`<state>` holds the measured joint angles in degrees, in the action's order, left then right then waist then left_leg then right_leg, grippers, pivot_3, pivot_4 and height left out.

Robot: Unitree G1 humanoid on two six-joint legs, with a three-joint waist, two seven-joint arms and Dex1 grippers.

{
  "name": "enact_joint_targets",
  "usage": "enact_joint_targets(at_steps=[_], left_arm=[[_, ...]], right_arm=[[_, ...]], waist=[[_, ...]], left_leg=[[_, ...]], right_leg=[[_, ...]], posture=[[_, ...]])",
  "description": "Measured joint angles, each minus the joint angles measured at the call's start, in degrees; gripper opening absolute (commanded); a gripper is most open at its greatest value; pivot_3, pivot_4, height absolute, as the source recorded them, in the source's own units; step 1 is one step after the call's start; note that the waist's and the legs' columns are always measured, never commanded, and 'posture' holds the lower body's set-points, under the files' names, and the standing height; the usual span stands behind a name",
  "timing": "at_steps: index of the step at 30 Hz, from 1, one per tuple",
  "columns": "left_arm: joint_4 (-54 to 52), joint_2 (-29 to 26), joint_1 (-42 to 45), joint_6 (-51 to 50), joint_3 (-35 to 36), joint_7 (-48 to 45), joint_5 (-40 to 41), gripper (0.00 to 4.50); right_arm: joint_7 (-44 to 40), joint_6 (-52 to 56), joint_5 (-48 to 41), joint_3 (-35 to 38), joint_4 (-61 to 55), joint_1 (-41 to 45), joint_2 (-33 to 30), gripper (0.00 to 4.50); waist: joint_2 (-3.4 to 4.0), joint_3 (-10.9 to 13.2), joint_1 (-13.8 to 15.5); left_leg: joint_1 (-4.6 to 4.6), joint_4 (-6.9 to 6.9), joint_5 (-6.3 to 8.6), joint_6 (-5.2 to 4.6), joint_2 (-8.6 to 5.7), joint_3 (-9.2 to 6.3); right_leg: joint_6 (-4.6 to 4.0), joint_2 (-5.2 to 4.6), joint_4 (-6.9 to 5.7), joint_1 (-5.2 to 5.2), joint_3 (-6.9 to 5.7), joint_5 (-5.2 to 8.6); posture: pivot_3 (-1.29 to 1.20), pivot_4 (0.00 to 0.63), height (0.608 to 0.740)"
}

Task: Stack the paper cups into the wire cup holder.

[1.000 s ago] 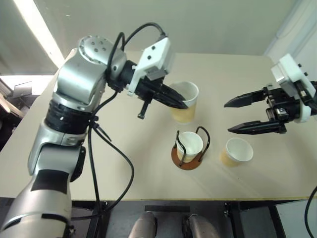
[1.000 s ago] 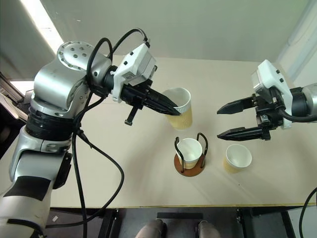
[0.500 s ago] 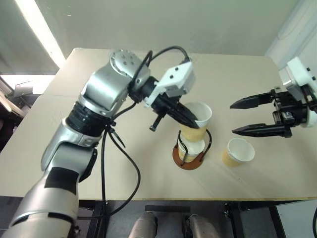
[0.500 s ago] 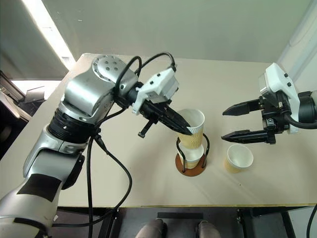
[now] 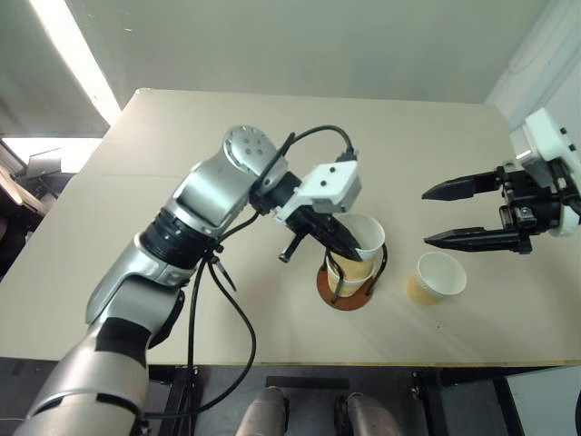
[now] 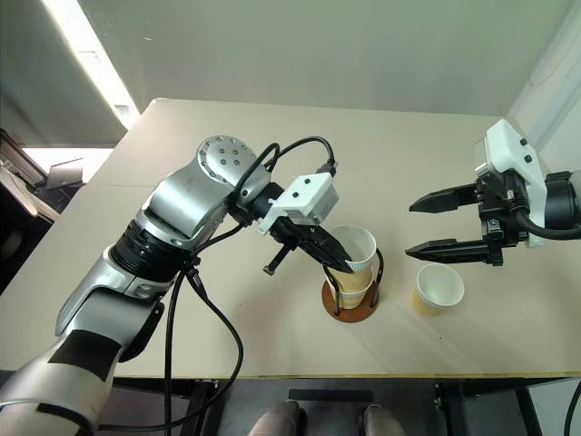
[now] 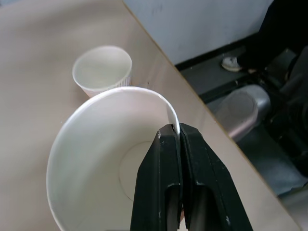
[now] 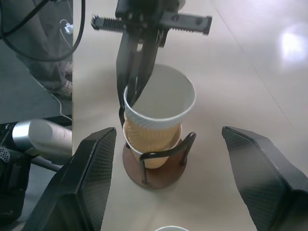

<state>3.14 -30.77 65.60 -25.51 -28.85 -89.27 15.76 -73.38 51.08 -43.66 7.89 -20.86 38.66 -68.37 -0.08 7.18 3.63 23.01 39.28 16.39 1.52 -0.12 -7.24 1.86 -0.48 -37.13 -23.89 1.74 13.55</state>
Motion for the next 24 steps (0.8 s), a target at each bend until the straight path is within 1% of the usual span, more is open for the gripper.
enact_joint_targets(at_steps=[3, 6, 9, 11, 15, 17, 21, 24], left_arm=[[0.75, 1.7, -0.53, 1.33, -0.05, 1.11, -1.27, 2.04], [1.69, 4.07, -0.19, -0.17, 1.88, 2.7, -0.44, 3.07], [1.89, 4.39, 1.39, -2.59, 5.19, 3.56, 1.65, 3.07], [2.08, 4.31, 2.67, -5.39, 8.59, 4.27, 4.19, 3.07], [2.38, 2.12, 3.81, -11.54, 15.23, 5.09, 9.25, 3.07], [2.41, 1.18, 3.94, -13.58, 17.09, 5.51, 10.56, 3.07], [2.08, -3.54, 3.69, -16.23, 19.07, 5.26, 12.55, 3.07], [-0.7, -8.6, 0.56, -16.44, 20.92, 4.78, 13.07, 3.07]], right_arm=[[0.25, -0.07, 0.2, 0.0, -0.54, -0.88, -0.75, 3.64], [0.86, -0.53, 1.85, -0.19, -1.36, -3.3, -2.39, 3.64], [1.63, -0.63, 3.28, -0.19, -2.35, -6.04, -3.45, 3.64], [1.82, -0.89, 4.24, -0.13, -4.17, -9.9, -4.83, 3.64], [1.7, -3.79, 8.02, -0.48, -6.91, -17.86, -7.05, 3.64], [1.68, -5.37, 9.69, -0.78, -7.05, -19.56, -7.45, 3.64], [1.68, -8.56, 13.02, -3.53, -7.06, -20.98, -7.79, 3.64], [1.9, -11.39, 17.23, -7.64, -6.25, -20.21, -7.74, 3.64]], waist=[[0.0, 0.0, 0.16], [0.0, 0.0, 0.35], [0.0, 0.0, 0.4], [0.0, 0.0, 0.44], [0.01, 0.0, 0.45], [0.01, 0.0, 0.42], [0.01, 0.0, 0.31], [0.02, -0.01, 0.04]], left_leg=[[0.03, 0.03, 0.01, -0.02, -0.01, 0.0], [0.07, 0.09, 0.02, -0.04, -0.01, 0.02], [0.05, 0.1, 0.02, -0.04, 0.0, 0.07], [0.06, 0.1, 0.02, -0.04, 0.0, 0.07], [0.02, 0.11, 0.03, -0.04, 0.0, 0.15], [0.02, 0.17, 0.03, -0.05, 0.0, 0.16], [-0.02, 0.27, 0.04, -0.1, 0.0, 0.15], [-0.11, 0.27, 0.06, -0.16, 0.0, 0.15]], right_leg=[[0.01, -0.01, 0.0, 0.01, -0.01, -0.01], [0.05, -0.01, -0.05, 0.02, 0.0, -0.03], [0.05, -0.01, -0.05, 0.02, 0.0, -0.03], [0.05, 0.0, -0.04, 0.02, 0.0, -0.03], [0.08, 0.0, -0.02, 0.02, 0.07, -0.05], [0.11, -0.01, -0.03, 0.02, 0.09, -0.07], [0.16, 0.01, -0.06, 0.03, 0.13, -0.09], [0.16, 0.03, -0.05, 0.1, 0.15, -0.09]], posture=[[0.0, 0.15, 0.74], [0.0, 0.15, 0.74], [0.0, 0.15, 0.74], [0.0, 0.15, 0.74], [0.0, 0.15, 0.74], [0.0, 0.15, 0.74], [0.0, 0.15, 0.74], [0.0, 0.15, 0.74]])
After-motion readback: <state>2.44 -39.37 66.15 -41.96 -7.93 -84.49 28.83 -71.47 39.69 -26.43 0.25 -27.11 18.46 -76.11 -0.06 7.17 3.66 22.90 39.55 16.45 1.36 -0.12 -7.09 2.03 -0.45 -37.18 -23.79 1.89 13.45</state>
